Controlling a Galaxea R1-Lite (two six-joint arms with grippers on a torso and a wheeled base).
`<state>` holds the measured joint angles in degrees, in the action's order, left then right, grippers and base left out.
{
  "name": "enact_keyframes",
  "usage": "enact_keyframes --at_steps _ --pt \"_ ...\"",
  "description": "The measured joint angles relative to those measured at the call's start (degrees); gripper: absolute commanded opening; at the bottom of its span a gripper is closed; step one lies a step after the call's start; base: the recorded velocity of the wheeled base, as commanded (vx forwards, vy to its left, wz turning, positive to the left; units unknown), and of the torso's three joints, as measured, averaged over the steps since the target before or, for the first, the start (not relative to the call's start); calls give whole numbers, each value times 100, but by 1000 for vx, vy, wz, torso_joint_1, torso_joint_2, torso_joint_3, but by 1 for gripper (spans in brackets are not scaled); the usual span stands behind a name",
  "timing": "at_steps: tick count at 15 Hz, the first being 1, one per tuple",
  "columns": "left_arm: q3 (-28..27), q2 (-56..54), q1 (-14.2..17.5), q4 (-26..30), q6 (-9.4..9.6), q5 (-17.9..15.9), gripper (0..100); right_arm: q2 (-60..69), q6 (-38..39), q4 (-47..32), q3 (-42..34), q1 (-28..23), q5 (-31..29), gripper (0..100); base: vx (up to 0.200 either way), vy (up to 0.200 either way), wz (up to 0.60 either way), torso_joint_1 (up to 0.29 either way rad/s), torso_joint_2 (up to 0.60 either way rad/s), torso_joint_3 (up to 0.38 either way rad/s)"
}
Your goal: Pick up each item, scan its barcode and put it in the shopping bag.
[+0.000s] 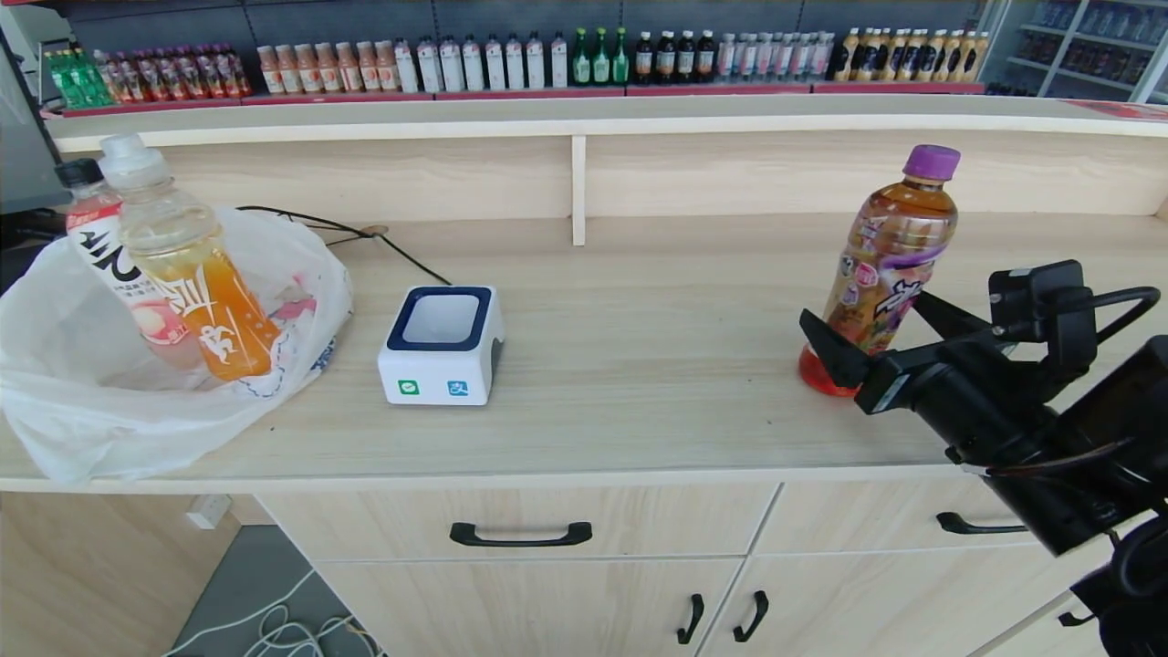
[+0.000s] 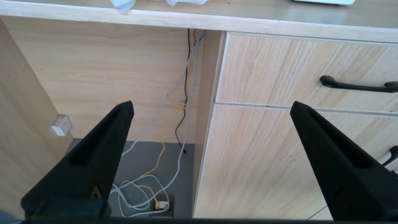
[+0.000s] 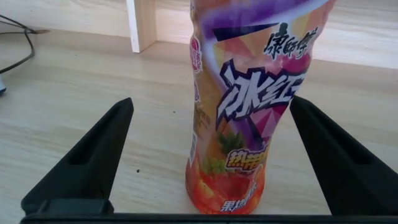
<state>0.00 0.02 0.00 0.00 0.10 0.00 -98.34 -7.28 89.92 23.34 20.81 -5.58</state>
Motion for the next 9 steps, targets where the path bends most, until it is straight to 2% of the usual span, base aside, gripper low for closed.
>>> enact_keyframes --at_steps 9 --pt "0 0 0 0 -2 0 100 -341 2 5 678 -28 -111 100 0 0 0 0 0 0"
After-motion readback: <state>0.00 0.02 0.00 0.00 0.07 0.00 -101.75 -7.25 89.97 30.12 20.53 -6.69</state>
